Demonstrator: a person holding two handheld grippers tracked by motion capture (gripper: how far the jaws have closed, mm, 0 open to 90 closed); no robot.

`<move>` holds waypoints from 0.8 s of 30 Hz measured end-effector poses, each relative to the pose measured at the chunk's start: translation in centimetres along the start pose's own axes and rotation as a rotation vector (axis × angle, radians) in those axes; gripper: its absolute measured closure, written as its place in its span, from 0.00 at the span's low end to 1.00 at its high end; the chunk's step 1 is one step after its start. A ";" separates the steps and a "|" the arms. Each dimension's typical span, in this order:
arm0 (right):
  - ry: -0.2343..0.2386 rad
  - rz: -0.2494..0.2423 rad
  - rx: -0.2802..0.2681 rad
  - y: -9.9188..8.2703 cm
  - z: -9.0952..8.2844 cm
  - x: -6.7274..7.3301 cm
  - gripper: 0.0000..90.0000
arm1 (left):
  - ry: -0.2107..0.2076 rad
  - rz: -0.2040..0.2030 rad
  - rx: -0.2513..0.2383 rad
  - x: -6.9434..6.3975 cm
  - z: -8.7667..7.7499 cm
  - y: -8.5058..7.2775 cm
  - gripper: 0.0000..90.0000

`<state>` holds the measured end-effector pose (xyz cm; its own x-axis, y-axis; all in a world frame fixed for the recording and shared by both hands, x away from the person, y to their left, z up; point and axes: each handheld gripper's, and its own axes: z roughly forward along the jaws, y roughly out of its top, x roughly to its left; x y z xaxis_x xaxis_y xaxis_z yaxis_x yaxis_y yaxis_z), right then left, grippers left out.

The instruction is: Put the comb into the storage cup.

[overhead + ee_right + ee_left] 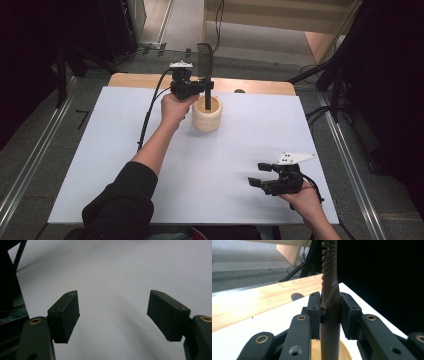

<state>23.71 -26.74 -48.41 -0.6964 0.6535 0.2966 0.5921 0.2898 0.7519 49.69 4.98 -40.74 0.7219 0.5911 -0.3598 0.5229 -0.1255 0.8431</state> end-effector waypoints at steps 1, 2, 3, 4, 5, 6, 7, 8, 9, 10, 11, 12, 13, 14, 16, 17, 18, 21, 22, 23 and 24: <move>0.001 0.001 -0.002 0.0 0.0 0.0 0.27 | 0.000 0.000 0.000 0.0 0.0 0.0 0.81; 0.002 0.000 -0.002 0.0 0.1 0.0 0.27 | -0.005 -0.004 0.001 0.2 0.0 -0.2 0.81; 0.003 0.003 -0.003 0.1 0.1 0.0 0.27 | -0.004 -0.007 0.002 0.2 0.0 -0.3 0.81; 0.003 0.002 -0.001 0.1 0.1 0.0 0.27 | -0.001 -0.008 0.002 0.2 0.1 -0.4 0.81; 0.003 0.002 -0.001 0.1 0.1 0.0 0.27 | -0.001 -0.008 0.002 0.2 0.1 -0.4 0.81; 0.004 0.004 -0.001 0.1 0.1 0.0 0.27 | -0.003 -0.009 0.003 0.3 0.1 -0.7 0.81; 0.005 0.003 -0.001 0.1 0.2 0.0 0.27 | -0.002 -0.008 0.008 0.4 0.1 -0.8 0.81; 0.006 0.000 -0.001 0.1 0.2 -0.1 0.27 | -0.002 -0.003 0.012 0.4 0.1 -0.9 0.81; 0.007 0.000 -0.002 0.2 0.2 0.0 0.27 | -0.002 -0.004 0.015 0.4 0.1 -1.0 0.81; 0.006 -0.002 0.000 0.2 0.2 0.0 0.27 | -0.006 -0.006 0.014 0.4 0.1 -1.0 0.81; 0.006 -0.003 0.000 0.2 0.2 0.0 0.27 | -0.006 -0.006 0.014 0.4 0.1 -1.0 0.81; 0.008 -0.002 -0.001 0.2 0.2 0.0 0.27 | -0.007 -0.006 0.013 0.4 0.1 -1.1 0.81; 0.009 -0.002 -0.001 0.2 0.2 0.0 0.27 | -0.009 0.001 0.011 0.4 0.2 -1.2 0.81; 0.009 0.000 0.001 0.3 0.3 0.0 0.27 | -0.008 0.001 0.010 0.4 0.2 -1.3 0.81; 0.009 -0.004 0.003 0.3 0.3 0.0 0.27 | -0.008 0.003 0.010 0.5 0.2 -1.4 0.81; 0.010 -0.005 0.003 0.3 0.3 0.0 0.27 | -0.010 0.004 0.012 0.5 0.2 -1.5 0.81; 0.011 -0.003 0.002 0.3 0.3 0.0 0.27 | -0.012 0.004 0.011 0.6 0.2 -1.6 0.81; 0.011 -0.003 0.002 0.3 0.4 -0.1 0.27 | -0.006 -0.005 0.015 0.7 0.3 -2.0 0.81; 0.010 -0.004 0.003 0.3 0.4 -0.1 0.27 | -0.007 -0.006 0.017 0.8 0.3 -2.1 0.81; 0.010 -0.005 0.001 0.4 0.4 -0.1 0.27 | -0.004 -0.005 0.019 0.8 0.4 -2.2 0.81; 0.011 -0.007 0.000 0.4 0.5 -0.1 0.27 | 0.001 0.000 0.024 0.8 0.4 -2.3 0.81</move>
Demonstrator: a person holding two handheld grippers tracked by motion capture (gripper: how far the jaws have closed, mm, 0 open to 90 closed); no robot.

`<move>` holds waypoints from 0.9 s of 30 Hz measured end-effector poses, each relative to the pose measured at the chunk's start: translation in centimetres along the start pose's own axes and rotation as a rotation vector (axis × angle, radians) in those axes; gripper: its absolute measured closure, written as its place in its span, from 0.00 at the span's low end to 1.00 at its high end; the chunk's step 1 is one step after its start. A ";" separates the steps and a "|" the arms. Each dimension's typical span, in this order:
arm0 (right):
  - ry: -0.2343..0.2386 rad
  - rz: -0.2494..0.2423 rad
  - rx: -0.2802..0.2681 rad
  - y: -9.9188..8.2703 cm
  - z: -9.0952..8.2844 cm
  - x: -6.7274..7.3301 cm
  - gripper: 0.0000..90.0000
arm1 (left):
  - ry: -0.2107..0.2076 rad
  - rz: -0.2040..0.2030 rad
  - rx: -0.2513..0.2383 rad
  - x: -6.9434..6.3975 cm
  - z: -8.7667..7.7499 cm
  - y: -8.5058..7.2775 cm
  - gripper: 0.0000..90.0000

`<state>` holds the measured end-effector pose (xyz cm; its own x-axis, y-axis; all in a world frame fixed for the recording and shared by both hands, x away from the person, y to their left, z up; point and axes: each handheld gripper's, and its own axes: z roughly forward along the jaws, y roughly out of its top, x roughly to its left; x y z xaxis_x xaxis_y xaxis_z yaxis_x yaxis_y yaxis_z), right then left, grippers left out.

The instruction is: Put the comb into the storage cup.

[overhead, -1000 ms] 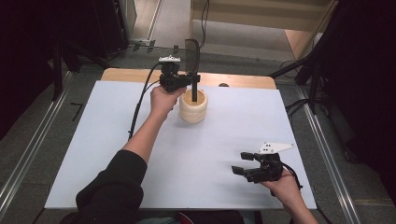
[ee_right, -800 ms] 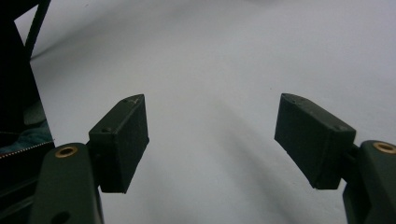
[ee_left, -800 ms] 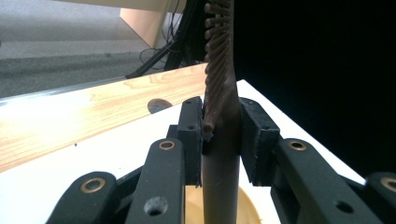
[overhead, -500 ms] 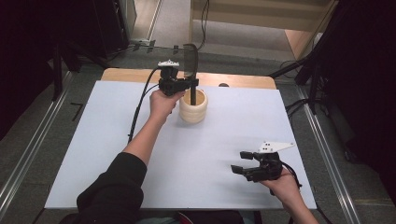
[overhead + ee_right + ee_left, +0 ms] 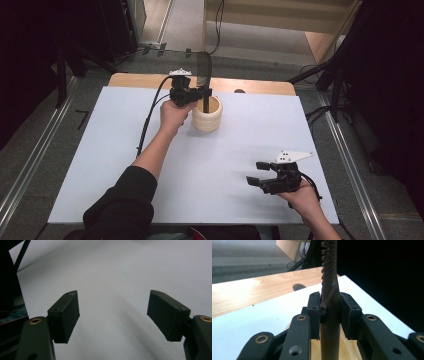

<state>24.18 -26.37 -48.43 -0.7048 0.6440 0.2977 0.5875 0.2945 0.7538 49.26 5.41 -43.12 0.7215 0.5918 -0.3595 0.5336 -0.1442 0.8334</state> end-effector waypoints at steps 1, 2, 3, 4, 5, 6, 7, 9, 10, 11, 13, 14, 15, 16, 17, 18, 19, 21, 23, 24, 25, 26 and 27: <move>0.000 0.003 0.001 0.0 0.0 0.0 0.27 | 0.000 0.000 0.000 0.0 0.0 0.0 0.81; 0.000 0.003 0.003 0.0 0.1 0.0 0.27 | -0.002 -0.004 0.004 0.1 0.1 -0.2 0.81; 0.000 0.002 0.006 0.0 0.0 0.0 0.27 | -0.003 -0.006 0.005 0.1 0.1 -0.3 0.81; 0.000 0.001 0.006 0.0 0.1 0.0 0.27 | -0.004 -0.006 0.006 0.2 0.2 -0.4 0.81; 0.000 0.002 0.004 0.0 0.1 0.1 0.27 | -0.005 -0.005 0.010 0.2 0.2 -0.4 0.81; 0.000 0.002 0.005 0.0 0.0 0.1 0.27 | -0.004 -0.004 0.011 0.2 0.2 -0.5 0.81; 0.001 0.002 0.005 0.0 0.0 0.1 0.27 | -0.005 -0.002 0.014 0.2 0.2 -0.5 0.81; 0.001 0.000 0.005 0.0 0.0 0.1 0.27 | -0.005 0.000 0.009 0.2 0.3 -0.6 0.81; 0.002 0.001 0.005 0.0 0.0 0.1 0.27 | -0.004 0.001 0.006 0.2 0.3 -0.6 0.81; 0.002 0.001 0.006 0.0 0.1 0.1 0.27 | -0.007 0.002 0.007 0.2 0.3 -0.7 0.81; 0.004 -0.001 0.007 0.1 0.1 0.0 0.27 | -0.001 0.000 0.003 0.2 0.3 -0.9 0.81; 0.004 -0.001 0.008 0.1 0.1 0.0 0.27 | -0.003 -0.003 0.003 0.2 0.3 -1.0 0.81; 0.004 -0.001 0.010 0.1 0.1 0.0 0.27 | -0.005 -0.007 0.006 0.3 0.4 -1.1 0.81; 0.003 0.001 0.010 0.0 0.1 0.0 0.27 | -0.002 -0.003 0.010 0.3 0.4 -1.2 0.81; 0.003 0.001 0.009 0.0 0.1 0.0 0.27 | 0.001 0.000 0.009 0.4 0.4 -1.2 0.81; 0.003 0.000 0.008 0.0 0.1 0.0 0.27 | 0.001 0.000 0.009 0.4 0.4 -1.2 0.81; 0.002 0.000 0.008 0.0 0.1 0.1 0.27 | -0.003 0.000 0.010 0.4 0.4 -1.3 0.81; 0.002 0.000 0.008 0.0 0.1 0.1 0.27 | -0.004 0.004 0.011 0.4 0.3 -1.3 0.80; 0.003 -0.001 0.007 0.1 0.1 0.1 0.27 | -0.010 0.009 0.012 0.4 0.2 -1.3 0.80; 0.003 -0.002 0.008 0.1 0.2 0.1 0.27 | -0.011 0.014 0.013 0.4 0.2 -1.3 0.80; 0.003 -0.001 0.008 0.1 0.2 0.1 0.27 | -0.011 0.017 0.014 0.4 0.2 -1.3 0.80; 0.003 -0.001 0.008 0.1 0.2 0.1 0.27 | -0.011 0.017 0.014 0.4 0.2 -1.3 0.81; 0.004 0.000 0.008 0.0 0.1 0.1 0.27 | -0.008 0.018 0.017 0.5 0.2 -1.3 0.80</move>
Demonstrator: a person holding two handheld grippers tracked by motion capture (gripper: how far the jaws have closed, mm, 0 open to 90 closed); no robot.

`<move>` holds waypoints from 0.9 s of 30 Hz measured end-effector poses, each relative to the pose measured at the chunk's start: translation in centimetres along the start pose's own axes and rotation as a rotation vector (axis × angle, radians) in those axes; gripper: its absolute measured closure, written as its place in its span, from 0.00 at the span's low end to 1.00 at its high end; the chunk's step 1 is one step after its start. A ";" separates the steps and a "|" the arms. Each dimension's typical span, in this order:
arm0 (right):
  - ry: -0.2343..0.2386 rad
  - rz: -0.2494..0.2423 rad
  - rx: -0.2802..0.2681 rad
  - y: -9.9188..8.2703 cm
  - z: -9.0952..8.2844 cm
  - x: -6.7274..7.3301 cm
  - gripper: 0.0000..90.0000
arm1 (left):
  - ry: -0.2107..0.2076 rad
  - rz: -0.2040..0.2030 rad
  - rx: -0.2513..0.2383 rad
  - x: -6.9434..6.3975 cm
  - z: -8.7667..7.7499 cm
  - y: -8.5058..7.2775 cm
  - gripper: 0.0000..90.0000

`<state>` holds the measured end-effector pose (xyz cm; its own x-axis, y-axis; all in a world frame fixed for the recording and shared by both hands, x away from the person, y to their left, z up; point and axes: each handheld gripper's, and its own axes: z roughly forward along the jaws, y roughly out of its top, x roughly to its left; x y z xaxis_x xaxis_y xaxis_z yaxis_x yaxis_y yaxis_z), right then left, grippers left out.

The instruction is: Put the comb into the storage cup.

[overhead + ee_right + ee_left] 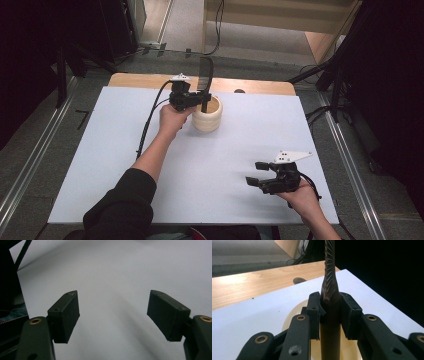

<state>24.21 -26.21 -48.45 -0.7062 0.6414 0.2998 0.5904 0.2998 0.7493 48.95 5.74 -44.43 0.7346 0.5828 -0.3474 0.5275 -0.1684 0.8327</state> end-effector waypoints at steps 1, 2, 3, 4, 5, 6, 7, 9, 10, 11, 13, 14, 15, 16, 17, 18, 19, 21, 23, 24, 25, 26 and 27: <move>-0.001 0.000 0.000 0.0 0.0 0.0 0.27 | 0.000 0.001 0.004 0.0 0.0 0.0 0.80; 0.000 -0.001 0.000 0.0 0.0 0.0 0.27 | -0.001 0.003 0.006 0.1 -0.1 0.0 0.80; -0.001 -0.001 0.001 0.0 0.0 0.0 0.27 | -0.001 0.003 0.006 0.1 -0.1 0.0 0.79; -0.001 -0.001 0.001 0.0 0.0 0.0 0.27 | 0.000 0.013 0.010 0.1 -0.1 0.0 0.75; -0.001 -0.001 0.001 0.0 0.0 0.0 0.27 | 0.000 0.013 0.010 0.1 -0.1 0.0 0.73; 0.001 -0.001 0.000 0.0 0.0 0.0 0.27 | -0.004 0.012 0.013 0.1 -0.3 0.0 0.71; 0.000 -0.004 0.001 0.0 0.0 0.0 0.27 | -0.002 0.013 0.011 0.0 -0.3 0.0 0.71; 0.001 -0.002 0.001 0.0 0.0 0.0 0.27 | -0.006 0.011 0.016 0.0 -0.4 0.0 0.66; 0.000 -0.004 0.001 0.0 0.0 0.0 0.27 | -0.008 0.012 0.021 0.0 -0.5 0.1 0.66; 0.001 -0.004 0.000 0.0 0.0 0.0 0.27 | -0.005 0.016 0.023 0.0 -0.6 0.1 0.66; 0.002 -0.004 0.000 0.0 0.0 0.0 0.27 | -0.011 0.015 0.021 0.0 -0.8 0.2 0.63; 0.001 -0.004 0.000 0.0 0.0 0.0 0.27 | -0.014 0.007 0.017 0.0 -0.9 0.3 0.62; 0.001 -0.004 0.000 0.0 0.0 0.0 0.27 | -0.017 0.006 0.012 0.0 -1.3 0.5 0.61; 0.001 -0.004 0.000 0.0 0.0 0.0 0.27 | -0.020 0.000 0.011 0.0 -1.4 0.6 0.59; 0.001 -0.004 0.000 0.0 0.0 0.0 0.27 | -0.020 0.000 0.011 0.0 -1.4 0.6 0.57; 0.001 -0.004 0.000 0.0 0.0 0.0 0.27 | -0.021 -0.008 0.015 0.1 -1.6 0.6 0.57; 0.000 -0.004 0.000 0.0 0.0 0.0 0.27 | -0.020 -0.006 0.019 0.1 -2.0 0.7 0.57; 0.000 -0.004 0.000 0.0 0.0 0.0 0.27 | -0.023 -0.010 0.027 0.1 -2.1 0.8 0.52; 0.000 -0.003 0.001 0.0 0.0 0.0 0.26 | -0.039 -0.037 0.032 0.4 -2.7 0.9 0.48; 0.000 -0.006 0.002 0.0 0.0 0.0 0.26 | -0.045 -0.042 0.027 0.4 -2.8 0.9 0.46; 0.001 -0.006 0.003 0.0 0.1 0.0 0.26 | -0.045 -0.042 0.027 0.4 -2.8 0.9 0.44; 0.001 -0.005 0.004 0.0 0.1 0.0 0.26 | -0.052 -0.040 0.032 0.5 -3.2 0.9 0.43; 0.001 -0.004 0.004 0.0 0.1 0.0 0.26 | -0.044 -0.036 0.032 0.6 -3.3 0.8 0.42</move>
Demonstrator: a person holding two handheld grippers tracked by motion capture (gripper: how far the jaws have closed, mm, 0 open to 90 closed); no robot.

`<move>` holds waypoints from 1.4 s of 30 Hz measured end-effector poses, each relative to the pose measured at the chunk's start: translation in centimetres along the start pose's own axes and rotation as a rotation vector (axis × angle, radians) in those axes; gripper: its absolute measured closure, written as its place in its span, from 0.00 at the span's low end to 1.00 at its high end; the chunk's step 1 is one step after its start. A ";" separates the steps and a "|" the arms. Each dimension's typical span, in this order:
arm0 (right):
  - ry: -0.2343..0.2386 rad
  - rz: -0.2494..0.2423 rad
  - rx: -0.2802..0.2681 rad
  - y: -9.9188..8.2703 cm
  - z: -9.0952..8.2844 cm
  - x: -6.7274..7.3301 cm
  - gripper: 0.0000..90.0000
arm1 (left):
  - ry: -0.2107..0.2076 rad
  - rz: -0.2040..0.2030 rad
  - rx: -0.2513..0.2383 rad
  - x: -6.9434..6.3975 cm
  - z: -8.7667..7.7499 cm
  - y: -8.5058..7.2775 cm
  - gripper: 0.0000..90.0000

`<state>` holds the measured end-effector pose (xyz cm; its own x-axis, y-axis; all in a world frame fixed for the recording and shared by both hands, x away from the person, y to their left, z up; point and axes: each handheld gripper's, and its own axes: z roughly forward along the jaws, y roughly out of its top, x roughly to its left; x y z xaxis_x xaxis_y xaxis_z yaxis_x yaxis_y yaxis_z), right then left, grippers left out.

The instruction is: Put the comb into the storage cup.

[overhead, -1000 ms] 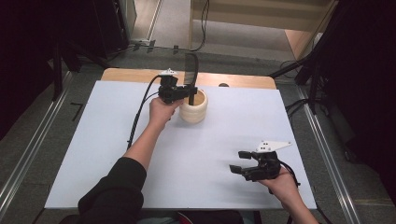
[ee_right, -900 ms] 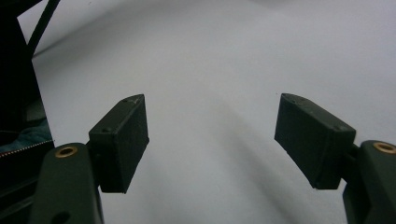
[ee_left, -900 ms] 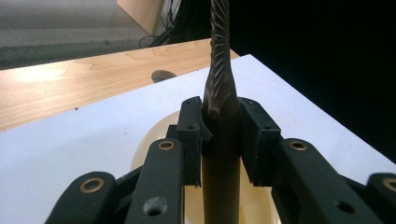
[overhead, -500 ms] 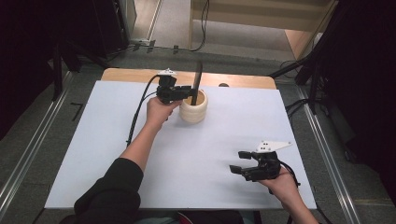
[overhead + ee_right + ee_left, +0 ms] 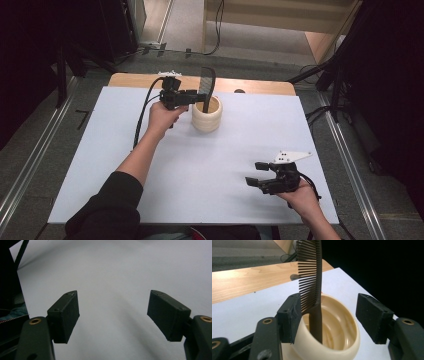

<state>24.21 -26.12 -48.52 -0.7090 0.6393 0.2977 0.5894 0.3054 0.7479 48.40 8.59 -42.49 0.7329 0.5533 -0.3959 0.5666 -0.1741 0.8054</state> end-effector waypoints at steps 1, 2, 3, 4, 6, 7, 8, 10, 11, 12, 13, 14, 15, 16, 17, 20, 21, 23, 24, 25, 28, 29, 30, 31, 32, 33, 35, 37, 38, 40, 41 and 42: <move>0.001 0.001 0.001 0.0 0.0 0.0 0.26 | 0.000 0.000 0.000 0.0 0.0 0.0 0.41; 0.001 -0.001 0.005 0.0 0.0 0.0 0.26 | -0.001 -0.001 0.009 0.1 -0.4 -0.1 0.40; 0.001 -0.002 0.005 0.0 0.1 0.0 0.26 | 0.000 -0.005 0.010 0.2 -0.6 -0.1 0.40; 0.002 -0.002 0.005 0.0 0.0 0.0 0.26 | 0.000 -0.006 0.014 0.2 -0.7 -0.1 0.40; 0.000 -0.002 0.005 0.0 0.0 0.0 0.26 | -0.007 -0.015 0.021 0.3 -1.0 -0.2 0.40; 0.000 -0.001 0.003 0.0 0.0 0.0 0.26 | -0.008 -0.023 0.024 0.4 -1.2 -0.2 0.39; 0.000 0.000 0.004 0.0 0.0 0.0 0.26 | -0.008 -0.023 0.024 0.4 -1.2 -0.2 0.39; 0.000 -0.001 0.004 0.0 0.1 0.0 0.26 | -0.007 -0.021 0.030 0.4 -1.5 -0.3 0.39; 0.000 0.000 0.004 0.0 0.1 0.0 0.26 | -0.006 -0.022 0.030 0.5 -1.8 -0.4 0.39; 0.000 -0.001 0.004 0.0 0.1 0.0 0.26 | -0.010 -0.027 0.027 0.5 -2.0 -0.4 0.39; 0.000 0.000 0.004 0.0 0.1 0.0 0.26 | -0.010 -0.027 0.027 0.5 -2.0 -0.4 0.39; -0.001 -0.001 0.005 0.0 0.1 0.0 0.26 | -0.014 -0.029 0.031 0.6 -2.1 -0.5 0.39; -0.001 0.000 0.005 0.0 0.1 0.0 0.25 | -0.017 -0.031 0.035 0.6 -2.3 -0.6 0.38; -0.002 0.001 0.004 0.0 0.1 0.0 0.25 | -0.018 -0.029 0.033 0.6 -2.5 -0.7 0.38; -0.007 0.006 -0.005 0.0 0.1 0.1 0.24 | -0.018 -0.032 0.032 0.6 -2.6 -0.8 0.38; -0.007 0.008 -0.004 0.0 0.2 0.1 0.24 | -0.025 -0.036 0.029 0.8 -2.9 -1.2 0.38; -0.008 0.010 -0.006 0.0 0.2 0.1 0.24 | -0.026 -0.034 0.033 0.8 -3.0 -1.3 0.37; -0.007 0.011 -0.004 0.0 0.2 0.1 0.24 | -0.030 -0.032 0.039 0.8 -3.2 -1.5 0.34; -0.008 0.008 -0.002 0.0 0.3 0.1 0.24 | -0.033 -0.032 0.044 0.8 -3.3 -1.6 0.34; -0.008 0.009 -0.001 0.0 0.3 0.1 0.24 | -0.034 -0.029 0.047 0.8 -3.3 -1.7 0.34; -0.010 0.007 0.000 -0.1 0.3 0.1 0.24 | -0.028 -0.023 0.057 0.6 -3.4 -1.8 0.34; -0.009 0.009 -0.002 -0.1 0.3 0.0 0.24 | -0.034 -0.025 0.061 0.6 -3.5 -2.0 0.34; -0.010 0.009 -0.001 -0.1 0.3 0.0 0.24 | -0.035 -0.025 0.061 0.5 -3.6 -2.1 0.34; -0.008 0.010 0.000 -0.1 0.3 0.0 0.24 | -0.037 -0.024 0.061 0.5 -3.7 -2.2 0.34; -0.007 0.010 0.001 -0.1 0.3 0.0 0.24 | -0.039 -0.027 0.060 0.4 -3.8 -2.3 0.34; -0.007 0.010 0.001 -0.1 0.3 0.0 0.24 | -0.040 -0.024 0.059 0.5 -3.9 -2.4 0.34; -0.007 0.009 0.002 -0.1 0.3 0.0 0.24 | -0.042 -0.033 0.054 0.5 -4.0 -2.6 0.34; -0.006 0.011 0.002 -0.1 0.4 0.0 0.24 | -0.046 -0.048 0.056 0.6 -4.2 -2.8 0.34; -0.007 0.013 0.001 -0.1 0.4 0.0 0.24 | -0.046 -0.048 0.056 0.6 -4.2 -2.8 0.34; -0.007 0.012 -0.001 -0.1 0.4 0.0 0.24 | -0.046 -0.052 0.062 0.7 -4.3 -3.0 0.35; -0.007 0.013 -0.002 -0.1 0.4 0.0 0.24 | -0.036 -0.048 0.071 0.7 -4.4 -3.2 0.35; -0.007 0.013 -0.002 -0.1 0.4 0.0 0.24 | -0.036 -0.048 0.071 0.7 -4.4 -3.2 0.35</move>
<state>24.31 -25.87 -48.80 -0.6983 0.6482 0.3036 0.5979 0.2951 0.7452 45.39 13.12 -43.37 0.7168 0.5327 -0.4500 0.6257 -0.2064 0.7523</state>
